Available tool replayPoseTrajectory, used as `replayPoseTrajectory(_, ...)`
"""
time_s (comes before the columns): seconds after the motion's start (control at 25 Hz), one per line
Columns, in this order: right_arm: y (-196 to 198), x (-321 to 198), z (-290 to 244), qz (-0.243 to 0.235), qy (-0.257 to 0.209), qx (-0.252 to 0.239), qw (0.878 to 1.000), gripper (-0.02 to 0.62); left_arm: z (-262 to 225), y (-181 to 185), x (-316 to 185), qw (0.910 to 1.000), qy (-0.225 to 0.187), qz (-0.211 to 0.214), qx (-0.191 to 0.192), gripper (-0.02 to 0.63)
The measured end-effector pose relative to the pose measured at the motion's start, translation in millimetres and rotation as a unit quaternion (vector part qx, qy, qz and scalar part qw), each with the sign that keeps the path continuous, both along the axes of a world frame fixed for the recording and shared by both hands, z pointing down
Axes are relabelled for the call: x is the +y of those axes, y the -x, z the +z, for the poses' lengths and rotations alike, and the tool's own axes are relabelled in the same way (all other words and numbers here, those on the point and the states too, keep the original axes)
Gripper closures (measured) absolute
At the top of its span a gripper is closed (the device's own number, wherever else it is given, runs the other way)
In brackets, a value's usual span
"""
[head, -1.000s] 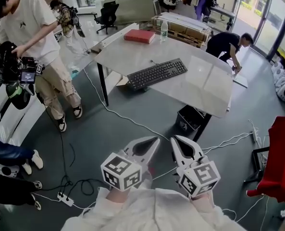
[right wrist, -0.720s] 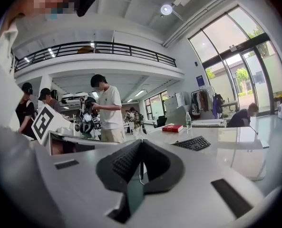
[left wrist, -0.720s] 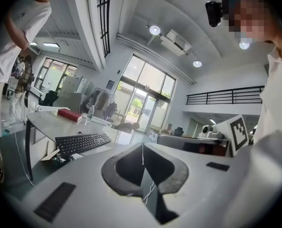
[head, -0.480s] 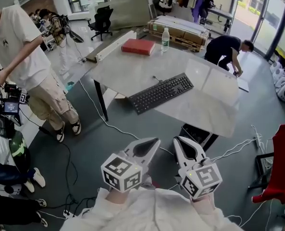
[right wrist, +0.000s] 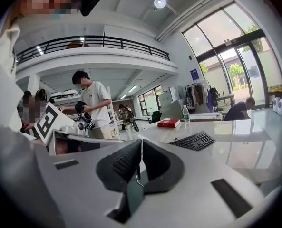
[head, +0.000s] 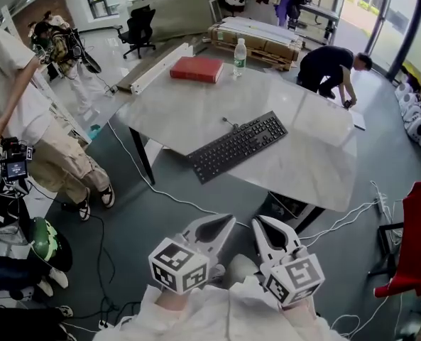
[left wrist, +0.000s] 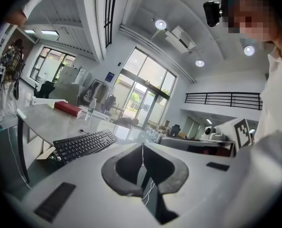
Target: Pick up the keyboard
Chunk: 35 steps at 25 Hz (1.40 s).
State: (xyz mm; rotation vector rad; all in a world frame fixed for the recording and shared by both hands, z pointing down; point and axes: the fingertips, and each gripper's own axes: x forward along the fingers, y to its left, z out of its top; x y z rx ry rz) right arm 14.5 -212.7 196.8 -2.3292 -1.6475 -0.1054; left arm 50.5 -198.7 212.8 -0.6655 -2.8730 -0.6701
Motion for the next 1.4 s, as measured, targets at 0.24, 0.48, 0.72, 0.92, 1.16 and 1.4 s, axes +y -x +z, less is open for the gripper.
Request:
replayPoseTrajectory(0.24,12,33,10,0.006,-0.006,0.007,1.000,0.565,14,8,29,0.9999,-0.011,0.001,0.008,0.591)
replayPoseTrajectory(0.48,23,89,12,-0.007,0.000,0.005,1.000,0.565,17,18,82,0.9999,-0.009,-0.012,0.007,0.591)
replayPoseTrajectory(0.72,53,152,5,-0.019,0.005,0.000,1.000,0.565,16,46,143,0.9997,-0.008,-0.024,0.002,0.591)
replayPoseTrajectory(0.92,75,198,-2,-0.034,0.006,-0.005,0.999,0.565,11,67,184,0.9993,-0.009,-0.035,0.004,0.591)
replayPoseTrajectory(1.16,95,241,1,-0.057,0.007,-0.006,0.998,0.565,16,88,226,0.9984,-0.012,-0.055,0.004,0.591)
replayPoseTrajectory(1.4,116,264,8,-0.073,-0.001,-0.005,0.997,0.565,26,106,248,0.9970,-0.024,-0.073,0.006,0.591)
